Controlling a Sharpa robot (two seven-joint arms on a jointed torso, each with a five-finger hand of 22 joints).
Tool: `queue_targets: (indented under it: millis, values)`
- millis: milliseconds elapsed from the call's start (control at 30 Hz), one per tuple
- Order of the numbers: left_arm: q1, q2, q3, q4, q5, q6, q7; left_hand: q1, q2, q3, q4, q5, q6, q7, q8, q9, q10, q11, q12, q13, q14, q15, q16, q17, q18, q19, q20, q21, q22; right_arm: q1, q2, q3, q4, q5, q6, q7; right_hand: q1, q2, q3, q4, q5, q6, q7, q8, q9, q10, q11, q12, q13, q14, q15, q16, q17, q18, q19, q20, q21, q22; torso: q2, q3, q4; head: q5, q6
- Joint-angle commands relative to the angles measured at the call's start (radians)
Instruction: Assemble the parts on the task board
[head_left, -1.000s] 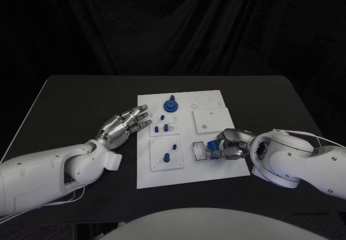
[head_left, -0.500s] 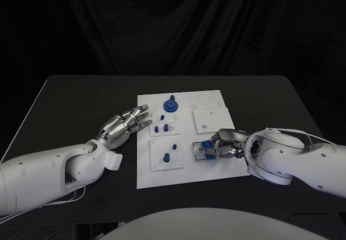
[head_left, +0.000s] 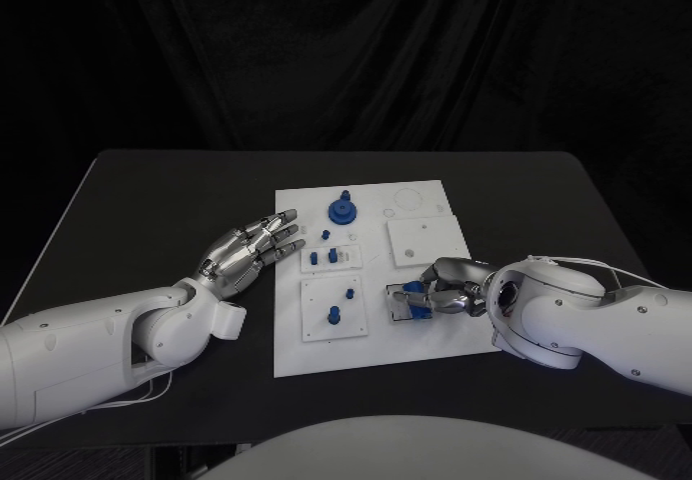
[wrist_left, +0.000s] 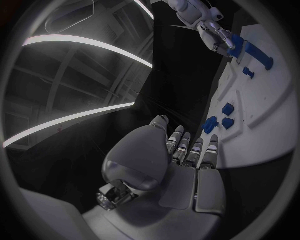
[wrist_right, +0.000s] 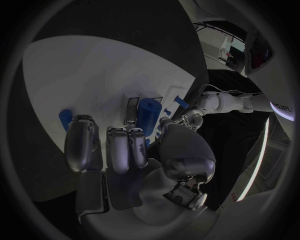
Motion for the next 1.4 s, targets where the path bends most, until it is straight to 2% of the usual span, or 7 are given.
queue_targets:
  millis: [33, 433, 767, 900, 1033, 1133, 1400]
  values:
    - [-0.001, 0.002, 0.001, 0.0, 0.003, 0.013, 0.024, 0.0, 0.0, 0.005, -0.002, 0.003, 0.001, 0.009, 0.003, 0.001, -0.001, 0.007, 0.005, 0.001, 0.0, 0.004, 0.004, 0.001, -0.013, 0.006, -0.002, 0.004, 0.001, 0.0, 0.002, 0.0, 0.001, 0.001, -0.01, -0.005, -0.035, 0.014, -0.044, 0.0, -0.031, 0.009, -0.001, 0.008, 0.005, 0.106, -0.001, 0.003, 0.263, 0.09, -0.001, -0.007, 0.205, 0.014, 0.0, 0.001, -0.006, 0.18, 0.0, 0.0003, 0.0003, 0.001, 0.0]
    - [-0.004, 0.006, 0.001, -0.004, 0.003, 0.016, 0.018, 0.0, 0.0, 0.006, -0.002, 0.003, -0.001, 0.01, 0.003, 0.001, -0.002, 0.007, 0.004, 0.001, 0.0, 0.004, 0.004, 0.001, -0.013, 0.006, -0.002, 0.004, 0.001, 0.0, 0.002, 0.0, 0.004, 0.001, -0.046, 0.007, -0.084, 0.082, -0.159, -0.002, -0.087, 0.026, -0.013, 0.054, 0.044, 0.106, -0.011, 0.003, 0.263, 0.091, -0.01, -0.006, 0.205, 0.013, 0.005, -0.006, -0.006, 0.182, 0.0, 0.0, -0.0007, 0.006, 0.0]
    - [-0.008, 0.005, 0.001, -0.003, 0.003, 0.018, 0.017, 0.0, 0.0, 0.006, -0.002, 0.003, -0.001, 0.01, 0.003, 0.001, -0.002, 0.007, 0.004, 0.001, 0.0, 0.004, 0.004, 0.001, -0.013, 0.006, -0.002, 0.004, 0.001, 0.0, -0.001, 0.0, 0.005, 0.011, -0.076, 0.015, -0.062, 0.135, -0.268, -0.002, -0.101, 0.015, -0.034, 0.167, 0.164, 0.106, -0.03, 0.003, 0.263, 0.09, -0.026, -0.011, 0.198, 0.014, 0.007, -0.021, -0.012, 0.181, 0.0, 0.0001, -0.0004, 0.011, 0.0]
    - [-0.009, 0.004, 0.001, -0.003, 0.003, 0.018, 0.017, 0.0, 0.0, 0.007, -0.002, 0.004, -0.001, 0.011, 0.003, 0.001, -0.002, 0.008, 0.005, 0.001, 0.0, 0.004, 0.004, 0.001, -0.014, 0.006, -0.001, 0.004, 0.0, 0.0, -0.001, 0.0, 0.005, 0.014, -0.087, 0.018, -0.044, 0.157, -0.313, -0.003, -0.097, 0.037, -0.044, 0.249, 0.252, 0.106, -0.039, 0.003, 0.263, 0.089, -0.033, -0.015, 0.193, 0.013, 0.009, -0.028, -0.011, 0.182, 0.0, -0.0002, -0.0001, 0.014, 0.0]
    - [-0.009, 0.003, 0.001, -0.002, 0.003, 0.018, 0.017, 0.0, 0.0, 0.007, -0.002, 0.004, -0.001, 0.011, 0.003, 0.001, -0.002, 0.008, 0.005, 0.001, 0.0, 0.004, 0.004, 0.001, -0.014, 0.006, -0.001, 0.004, 0.0, 0.0, -0.003, 0.001, 0.004, 0.016, -0.091, 0.022, -0.037, 0.162, -0.323, -0.003, -0.092, 0.037, -0.046, 0.26, 0.266, 0.106, -0.041, 0.003, 0.263, 0.089, -0.035, -0.015, 0.193, 0.013, 0.009, -0.03, -0.011, 0.182, 0.001, 0.0, -0.0002, 0.016, 0.0]
    - [-0.01, 0.003, 0.001, -0.001, 0.003, 0.018, 0.017, 0.0, 0.0, 0.007, -0.002, 0.004, -0.001, 0.011, 0.003, 0.001, -0.002, 0.008, 0.005, 0.001, 0.0, 0.004, 0.004, 0.001, -0.014, 0.006, -0.001, 0.004, 0.0, 0.0, -0.008, 0.001, 0.005, 0.026, -0.096, 0.031, -0.019, 0.168, -0.332, -0.004, -0.079, 0.03, -0.048, 0.267, 0.278, 0.106, -0.042, 0.003, 0.263, 0.089, -0.036, -0.015, 0.192, 0.014, 0.009, -0.032, -0.013, 0.181, 0.001, 0.0004, -0.0002, 0.017, 0.0]
    - [-0.01, 0.002, 0.001, -0.001, 0.003, 0.017, 0.017, -0.001, 0.001, 0.009, -0.002, 0.004, 0.0, 0.012, 0.004, 0.001, -0.001, 0.009, 0.006, 0.001, 0.0, 0.004, 0.005, 0.002, -0.014, 0.007, -0.001, 0.004, 0.002, 0.0, -0.031, 0.0, 0.013, 0.042, -0.07, 0.07, 0.178, 0.155, -0.333, -0.025, 0.091, 0.01, -0.054, 0.271, 0.31, 0.106, -0.047, 0.003, 0.263, 0.091, -0.041, -0.01, 0.201, 0.014, 0.008, -0.036, -0.017, 0.181, 0.0, 0.0, -0.0002, 0.018, 0.0]
